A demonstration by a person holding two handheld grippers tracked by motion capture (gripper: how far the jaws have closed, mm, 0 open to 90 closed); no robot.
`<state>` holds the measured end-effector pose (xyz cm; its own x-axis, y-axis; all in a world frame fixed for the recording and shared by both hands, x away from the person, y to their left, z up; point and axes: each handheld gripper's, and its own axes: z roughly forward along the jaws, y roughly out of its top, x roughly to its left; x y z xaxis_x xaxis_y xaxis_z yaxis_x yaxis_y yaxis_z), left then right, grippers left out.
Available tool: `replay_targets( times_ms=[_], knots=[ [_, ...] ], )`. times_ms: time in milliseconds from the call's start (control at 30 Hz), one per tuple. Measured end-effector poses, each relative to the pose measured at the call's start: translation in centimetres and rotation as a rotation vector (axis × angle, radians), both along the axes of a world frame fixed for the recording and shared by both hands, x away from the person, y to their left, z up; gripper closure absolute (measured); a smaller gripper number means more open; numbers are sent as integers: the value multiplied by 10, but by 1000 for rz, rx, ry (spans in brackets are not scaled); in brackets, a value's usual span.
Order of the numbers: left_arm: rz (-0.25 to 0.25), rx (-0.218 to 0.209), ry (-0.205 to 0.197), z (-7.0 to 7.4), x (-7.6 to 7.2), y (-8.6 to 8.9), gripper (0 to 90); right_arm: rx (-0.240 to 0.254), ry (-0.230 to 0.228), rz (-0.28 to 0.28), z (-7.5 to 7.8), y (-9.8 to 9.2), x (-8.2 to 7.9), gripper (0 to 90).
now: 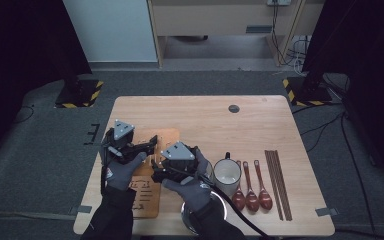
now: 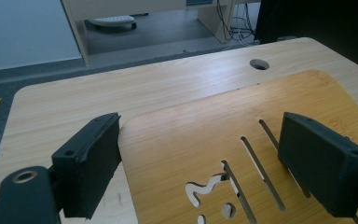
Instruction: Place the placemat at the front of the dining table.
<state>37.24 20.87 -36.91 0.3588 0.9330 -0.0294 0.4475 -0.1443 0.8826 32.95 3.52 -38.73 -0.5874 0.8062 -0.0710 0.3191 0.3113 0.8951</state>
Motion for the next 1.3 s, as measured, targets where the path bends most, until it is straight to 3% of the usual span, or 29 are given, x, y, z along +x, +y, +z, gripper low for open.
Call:
replay_targets(
  times_ms=[700,1300],
  knots=[
    [-39,10,-28,12,23,-49,129,1,-27,-42,11,-48,16,77],
    [-76,-19,-43,15,52,-86,128,-19,-44,-76,17,-86,41,76]
  ],
)
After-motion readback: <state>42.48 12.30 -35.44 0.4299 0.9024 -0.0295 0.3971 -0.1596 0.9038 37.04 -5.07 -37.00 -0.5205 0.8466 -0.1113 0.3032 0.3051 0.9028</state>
